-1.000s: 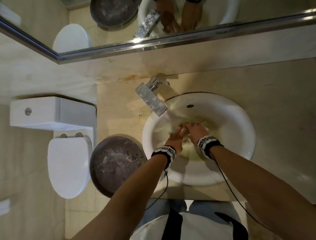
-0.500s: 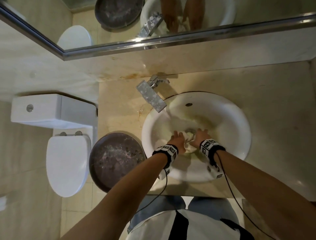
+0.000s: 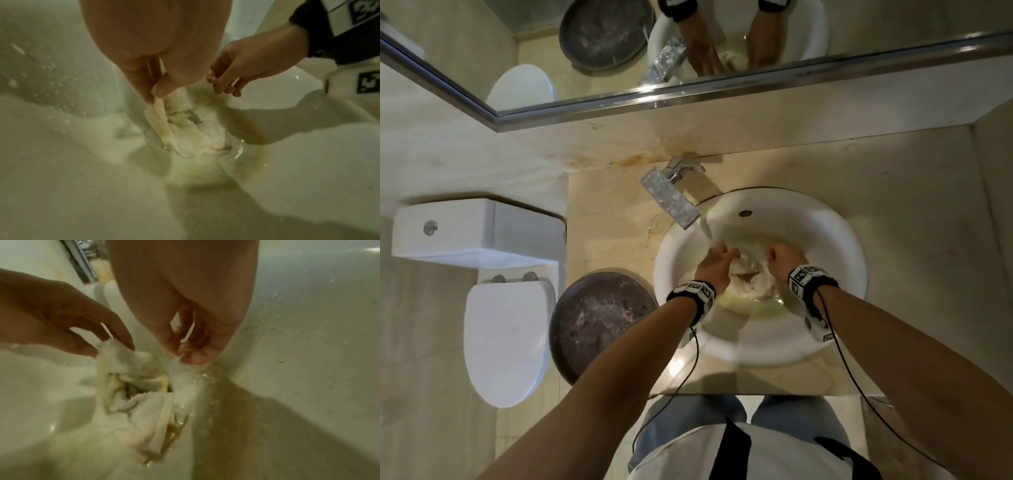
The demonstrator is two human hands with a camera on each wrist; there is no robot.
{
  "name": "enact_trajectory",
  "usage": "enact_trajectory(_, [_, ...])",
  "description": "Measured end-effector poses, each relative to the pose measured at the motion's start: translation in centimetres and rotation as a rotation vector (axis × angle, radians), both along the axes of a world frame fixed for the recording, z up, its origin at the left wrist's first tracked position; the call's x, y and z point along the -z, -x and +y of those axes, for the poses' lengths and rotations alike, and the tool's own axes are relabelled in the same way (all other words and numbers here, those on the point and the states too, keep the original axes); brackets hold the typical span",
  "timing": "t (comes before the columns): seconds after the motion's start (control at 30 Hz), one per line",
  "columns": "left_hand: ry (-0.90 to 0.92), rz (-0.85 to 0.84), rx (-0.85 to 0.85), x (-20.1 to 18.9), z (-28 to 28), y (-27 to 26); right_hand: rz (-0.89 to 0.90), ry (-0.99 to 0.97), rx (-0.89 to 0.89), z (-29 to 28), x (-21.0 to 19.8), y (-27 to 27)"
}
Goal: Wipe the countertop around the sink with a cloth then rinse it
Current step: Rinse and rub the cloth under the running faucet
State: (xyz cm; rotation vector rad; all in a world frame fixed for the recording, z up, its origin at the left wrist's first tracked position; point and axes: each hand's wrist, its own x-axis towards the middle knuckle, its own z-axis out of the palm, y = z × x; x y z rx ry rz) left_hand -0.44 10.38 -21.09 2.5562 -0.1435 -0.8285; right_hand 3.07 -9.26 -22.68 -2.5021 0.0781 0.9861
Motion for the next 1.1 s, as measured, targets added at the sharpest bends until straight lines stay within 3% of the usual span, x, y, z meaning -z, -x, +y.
enact_trajectory(0.07, [0.098, -0.026, 0.021, -0.1, 0.1, -0.2, -0.102, -0.025, 0.129, 0.0, -0.3, -0.4])
enact_trajectory(0.13, [0.124, 0.012, 0.035, -0.1, -0.1, 0.0, 0.017, -0.135, 0.177, 0.9, -0.4, -0.1])
enact_trajectory(0.23, [0.024, 0.07, -0.09, 0.6, -0.8, 1.3, 0.214, -0.336, 0.07, 1.9, 0.2, 1.5])
enact_trajectory(0.33, [0.017, 0.155, -0.233, 1.5, -2.1, 2.5, 0.228, -0.267, -0.028, 2.5, 1.4, 3.4])
enact_trajectory(0.47, [-0.017, 0.35, -0.573, 2.0, -3.0, 1.8, 0.236, -0.068, -0.083, 3.6, 1.3, 3.4])
enact_trajectory(0.53, [-0.083, 0.415, -0.623, 2.0, -2.3, 0.9, 0.255, 0.011, -0.124, 3.9, 1.0, 2.6])
enact_trajectory(0.6, [-0.058, 0.378, -0.563, 1.5, -1.6, 0.2, 0.193, 0.005, -0.137, 3.8, 1.0, 2.0])
enact_trajectory(0.7, [0.088, 0.319, -0.459, -0.3, -1.0, -0.7, 0.107, -0.157, -0.11, 3.4, 0.4, 1.5])
enact_trajectory(0.8, [0.118, 0.255, -0.309, -1.7, -0.4, -1.4, 0.076, -0.254, -0.1, 3.5, -1.0, 0.7])
enact_trajectory(0.87, [0.056, 0.102, -0.161, -2.5, -0.1, -1.6, -0.007, -0.182, -0.145, 3.2, -2.0, -0.1])
enact_trajectory(1.0, [-0.097, -0.21, 0.02, -4.0, -0.4, -1.5, -0.275, 0.183, -0.287, 0.9, -3.0, -1.3])
enact_trajectory(1.1, [-0.072, -0.076, 0.206, -3.7, -1.2, -0.4, -0.268, 0.364, -0.409, -0.8, -2.5, -0.9])
